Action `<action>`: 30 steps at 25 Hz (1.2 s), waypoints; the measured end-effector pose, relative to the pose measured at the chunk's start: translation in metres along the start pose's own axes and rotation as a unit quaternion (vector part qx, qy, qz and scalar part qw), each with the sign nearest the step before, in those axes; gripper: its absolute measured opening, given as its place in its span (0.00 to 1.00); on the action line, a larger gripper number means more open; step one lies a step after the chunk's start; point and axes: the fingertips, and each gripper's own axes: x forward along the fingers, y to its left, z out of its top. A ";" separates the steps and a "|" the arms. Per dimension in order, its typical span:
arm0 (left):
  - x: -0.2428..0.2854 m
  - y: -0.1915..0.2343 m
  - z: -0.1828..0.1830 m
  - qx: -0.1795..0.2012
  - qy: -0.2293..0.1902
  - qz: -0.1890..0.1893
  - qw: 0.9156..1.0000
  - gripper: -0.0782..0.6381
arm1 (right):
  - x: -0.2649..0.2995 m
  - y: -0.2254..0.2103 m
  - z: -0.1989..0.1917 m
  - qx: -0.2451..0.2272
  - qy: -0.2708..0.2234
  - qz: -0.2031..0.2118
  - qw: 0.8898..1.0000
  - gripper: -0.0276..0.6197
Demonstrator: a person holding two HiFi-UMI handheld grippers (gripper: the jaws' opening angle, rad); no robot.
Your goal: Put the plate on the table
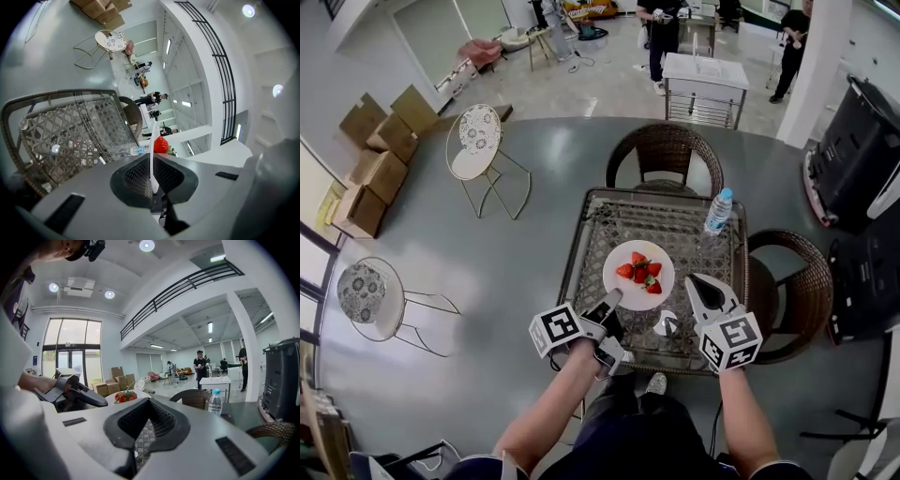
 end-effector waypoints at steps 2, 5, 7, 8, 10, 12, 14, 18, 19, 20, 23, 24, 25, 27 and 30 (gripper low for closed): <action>0.015 0.006 0.011 0.002 0.006 0.001 1.000 0.13 | 0.009 -0.006 -0.004 0.002 0.006 -0.006 1.000 0.05; 0.043 0.018 0.030 0.003 0.019 0.000 1.000 0.13 | 0.028 -0.017 -0.011 0.006 0.014 -0.020 1.000 0.05; 0.063 0.026 0.039 0.002 0.032 -0.002 0.999 0.13 | 0.038 -0.026 -0.015 0.010 0.024 -0.032 0.999 0.05; 0.074 0.030 0.043 0.001 0.038 -0.002 0.999 0.13 | 0.043 -0.031 -0.018 0.011 0.030 -0.038 0.999 0.05; 0.098 0.037 0.053 0.001 0.048 -0.003 0.999 0.13 | 0.053 -0.043 -0.023 0.013 0.041 -0.049 0.998 0.05; 0.123 0.045 0.063 0.001 0.056 -0.007 0.998 0.13 | 0.065 -0.056 -0.028 0.015 0.049 -0.058 0.997 0.05; 0.147 0.055 0.071 -0.002 0.062 -0.014 0.998 0.13 | 0.074 -0.066 -0.033 0.017 0.056 -0.067 0.996 0.05; 0.191 0.078 0.083 -0.007 0.077 -0.018 0.997 0.13 | 0.091 -0.083 -0.043 0.020 0.070 -0.085 0.994 0.05; 0.202 0.082 0.085 -0.008 0.079 -0.021 0.997 0.13 | 0.094 -0.088 -0.046 0.020 0.074 -0.089 0.993 0.05; 0.214 0.086 0.087 -0.009 0.079 -0.024 0.997 0.13 | 0.097 -0.093 -0.049 0.021 0.078 -0.094 0.992 0.05; 0.246 0.100 0.091 -0.015 0.076 -0.030 0.997 0.13 | 0.107 -0.107 -0.058 0.026 0.088 -0.104 0.990 0.05; 0.256 0.105 0.091 -0.016 0.077 -0.029 0.997 0.13 | 0.110 -0.111 -0.061 0.028 0.091 -0.107 0.990 0.05; 0.266 0.110 0.091 -0.017 0.079 -0.026 0.996 0.13 | 0.113 -0.115 -0.065 0.031 0.093 -0.109 0.989 0.05; 0.283 0.120 0.091 -0.019 0.082 -0.021 0.996 0.13 | 0.118 -0.120 -0.072 0.036 0.099 -0.112 0.988 0.05; 0.303 0.136 0.095 -0.026 0.078 -0.016 0.996 0.13 | 0.124 -0.124 -0.084 0.042 0.107 -0.114 0.987 0.05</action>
